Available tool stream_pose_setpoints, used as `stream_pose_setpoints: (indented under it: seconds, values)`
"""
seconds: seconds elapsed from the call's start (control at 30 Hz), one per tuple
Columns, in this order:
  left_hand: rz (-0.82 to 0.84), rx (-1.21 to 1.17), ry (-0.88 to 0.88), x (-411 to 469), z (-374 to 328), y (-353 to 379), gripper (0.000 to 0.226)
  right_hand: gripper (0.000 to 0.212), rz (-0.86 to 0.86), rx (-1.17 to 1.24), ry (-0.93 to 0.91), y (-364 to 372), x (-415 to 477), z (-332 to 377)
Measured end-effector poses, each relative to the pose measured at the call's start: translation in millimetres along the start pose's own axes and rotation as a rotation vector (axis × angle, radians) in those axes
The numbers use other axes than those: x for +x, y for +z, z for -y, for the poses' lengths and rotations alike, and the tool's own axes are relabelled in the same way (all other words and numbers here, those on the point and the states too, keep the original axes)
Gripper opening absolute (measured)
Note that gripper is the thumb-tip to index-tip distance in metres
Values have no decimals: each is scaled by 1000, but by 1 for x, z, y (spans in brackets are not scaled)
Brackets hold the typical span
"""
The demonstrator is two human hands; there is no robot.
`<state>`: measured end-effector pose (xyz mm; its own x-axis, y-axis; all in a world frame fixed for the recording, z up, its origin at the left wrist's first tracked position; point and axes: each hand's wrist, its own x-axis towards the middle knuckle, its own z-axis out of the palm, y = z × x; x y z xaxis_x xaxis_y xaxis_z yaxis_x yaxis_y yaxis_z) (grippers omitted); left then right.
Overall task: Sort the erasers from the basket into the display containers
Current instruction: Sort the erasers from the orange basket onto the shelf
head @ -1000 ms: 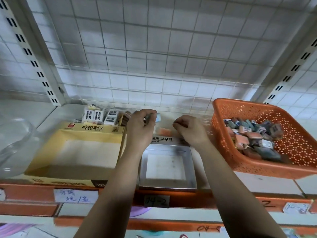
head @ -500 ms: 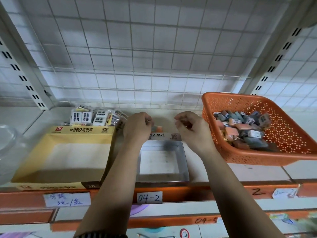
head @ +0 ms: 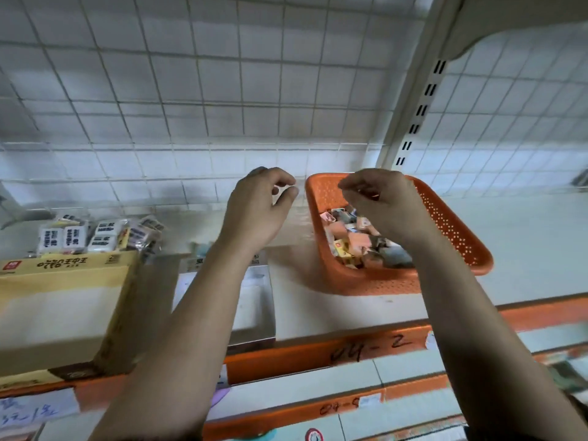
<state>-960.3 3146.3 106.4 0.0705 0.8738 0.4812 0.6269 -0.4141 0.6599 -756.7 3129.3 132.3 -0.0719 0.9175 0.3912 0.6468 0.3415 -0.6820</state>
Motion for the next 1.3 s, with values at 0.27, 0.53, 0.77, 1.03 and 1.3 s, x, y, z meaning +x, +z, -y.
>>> stream_pose_setpoints:
  seconds: [0.27,0.53,0.77,1.03,1.3]
  values:
    - [96,-21,59,0,-23,49,16,25,477,-496,83,-18,17,-59]
    - [42,-53,20,-5,-25,59,13,33,561,-670,15,-4,17,-72]
    - [32,-59,16,-5,-36,66,11,18,330,-492,-13,-19,15,-77]
    - [426,29,154,31,-62,84,17,29,-15,-23,173,-71,-7,-97]
    - [839,356,228,66,-71,145,7,25,-165,264,327,-73,-23,-105]
